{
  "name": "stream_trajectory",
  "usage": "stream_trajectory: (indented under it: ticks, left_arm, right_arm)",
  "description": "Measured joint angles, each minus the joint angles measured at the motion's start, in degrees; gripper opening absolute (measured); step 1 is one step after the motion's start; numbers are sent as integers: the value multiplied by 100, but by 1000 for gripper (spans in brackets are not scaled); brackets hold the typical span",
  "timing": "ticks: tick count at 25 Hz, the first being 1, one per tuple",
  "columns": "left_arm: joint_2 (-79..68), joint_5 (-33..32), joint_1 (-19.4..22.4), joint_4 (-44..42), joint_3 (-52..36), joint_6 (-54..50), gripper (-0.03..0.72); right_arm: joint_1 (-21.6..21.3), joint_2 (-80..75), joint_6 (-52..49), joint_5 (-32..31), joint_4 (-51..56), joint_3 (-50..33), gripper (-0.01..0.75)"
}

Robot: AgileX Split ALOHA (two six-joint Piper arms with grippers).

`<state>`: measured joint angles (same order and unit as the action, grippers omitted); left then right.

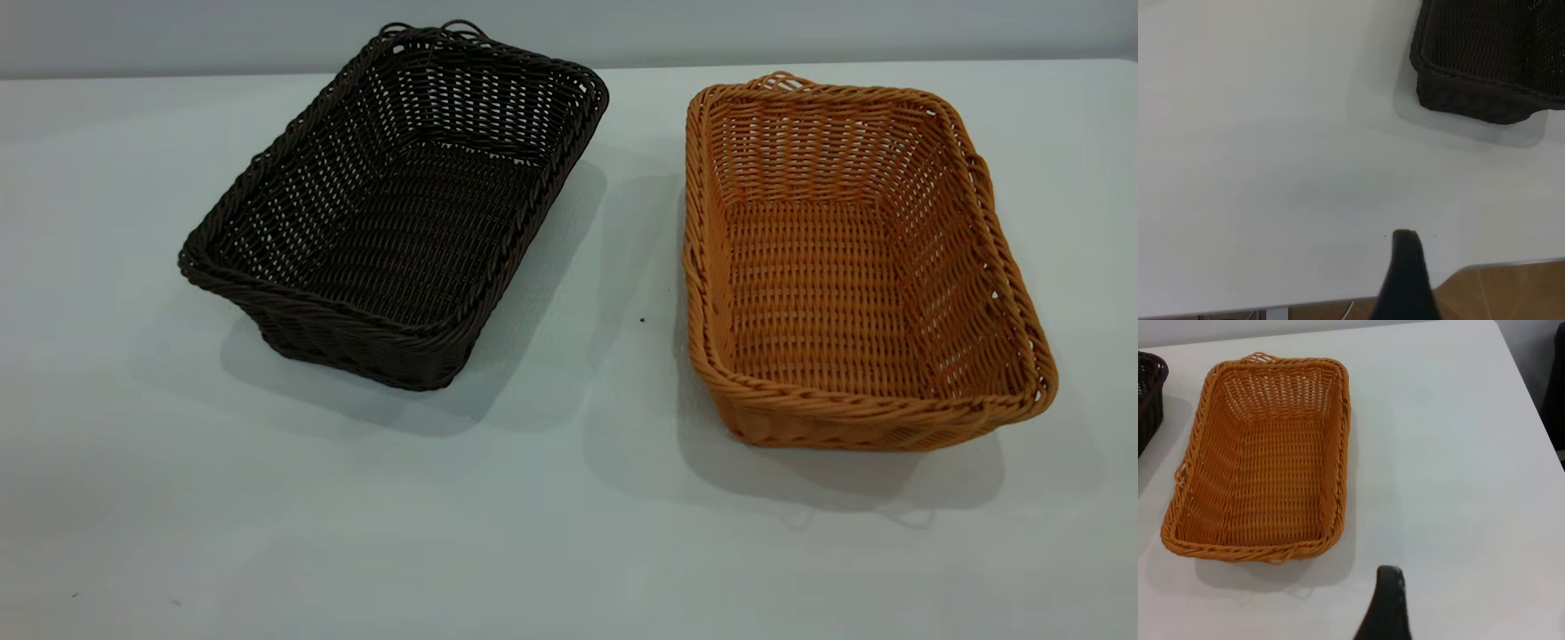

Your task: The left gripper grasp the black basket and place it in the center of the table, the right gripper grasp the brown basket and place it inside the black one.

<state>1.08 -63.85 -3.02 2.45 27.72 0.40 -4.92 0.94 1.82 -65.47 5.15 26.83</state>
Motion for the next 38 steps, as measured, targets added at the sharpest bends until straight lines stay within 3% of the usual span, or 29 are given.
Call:
stream_trajectory:
  ticks: [38]
  left_arm:
    - [-30, 151, 0, -181, 87, 0, 527]
  right_arm:
    - [0, 0, 0, 0, 0, 0, 583]
